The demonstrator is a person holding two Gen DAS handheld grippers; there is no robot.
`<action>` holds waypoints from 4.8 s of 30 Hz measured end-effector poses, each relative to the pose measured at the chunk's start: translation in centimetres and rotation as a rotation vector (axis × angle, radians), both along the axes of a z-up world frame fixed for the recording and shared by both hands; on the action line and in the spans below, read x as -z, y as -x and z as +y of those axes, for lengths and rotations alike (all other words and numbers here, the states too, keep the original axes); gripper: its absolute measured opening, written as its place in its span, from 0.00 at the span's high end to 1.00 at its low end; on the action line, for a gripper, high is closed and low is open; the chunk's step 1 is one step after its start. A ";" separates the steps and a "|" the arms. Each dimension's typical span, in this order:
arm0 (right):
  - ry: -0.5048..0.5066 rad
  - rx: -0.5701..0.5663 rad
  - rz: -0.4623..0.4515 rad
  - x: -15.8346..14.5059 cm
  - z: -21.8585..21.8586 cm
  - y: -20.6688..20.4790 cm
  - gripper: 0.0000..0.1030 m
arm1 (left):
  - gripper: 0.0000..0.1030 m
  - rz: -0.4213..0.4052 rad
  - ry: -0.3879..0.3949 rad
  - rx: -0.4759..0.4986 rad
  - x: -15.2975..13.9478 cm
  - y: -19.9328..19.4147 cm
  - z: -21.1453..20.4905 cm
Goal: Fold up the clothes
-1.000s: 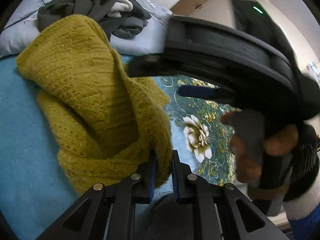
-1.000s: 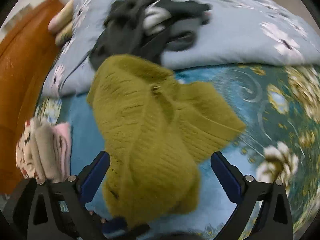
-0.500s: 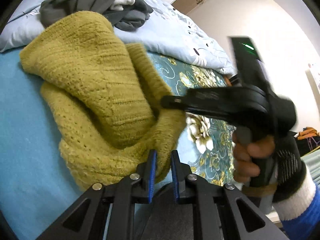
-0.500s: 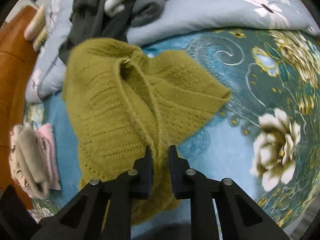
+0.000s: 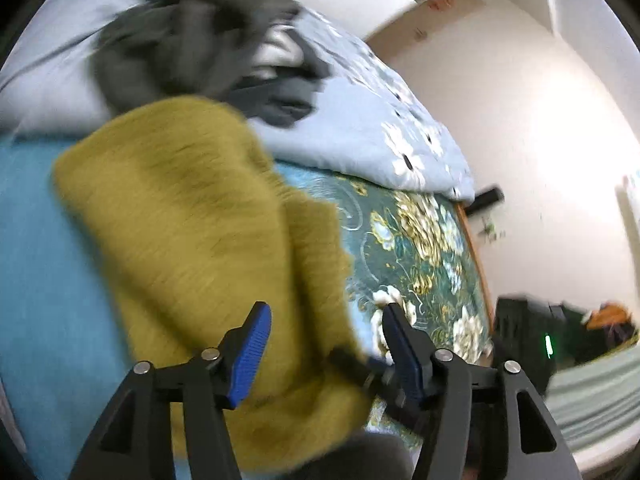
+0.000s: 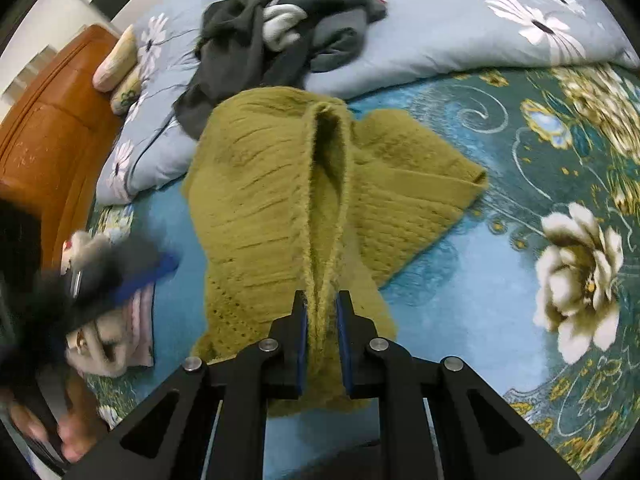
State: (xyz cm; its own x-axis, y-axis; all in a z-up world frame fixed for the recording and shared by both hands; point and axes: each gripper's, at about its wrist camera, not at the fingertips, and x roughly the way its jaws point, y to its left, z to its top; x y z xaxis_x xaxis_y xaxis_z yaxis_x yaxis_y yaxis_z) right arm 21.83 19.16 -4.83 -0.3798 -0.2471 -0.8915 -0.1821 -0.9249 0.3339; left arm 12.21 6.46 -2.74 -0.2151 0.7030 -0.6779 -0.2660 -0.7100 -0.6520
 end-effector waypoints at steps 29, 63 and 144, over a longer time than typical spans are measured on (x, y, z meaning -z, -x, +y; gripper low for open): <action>0.139 -0.151 0.142 -0.7 1.1 -1.4 0.41 | 0.92 -0.055 0.074 -0.207 1.3 -3.0 -8.5; 0.266 0.140 0.014 1.7 2.6 7.6 0.33 | 0.94 -0.103 0.168 0.016 4.5 -5.9 0.4; 0.029 0.587 -0.050 1.9 23.0 -18.3 0.93 | 0.41 -0.199 0.136 0.078 7.9 1.2 0.0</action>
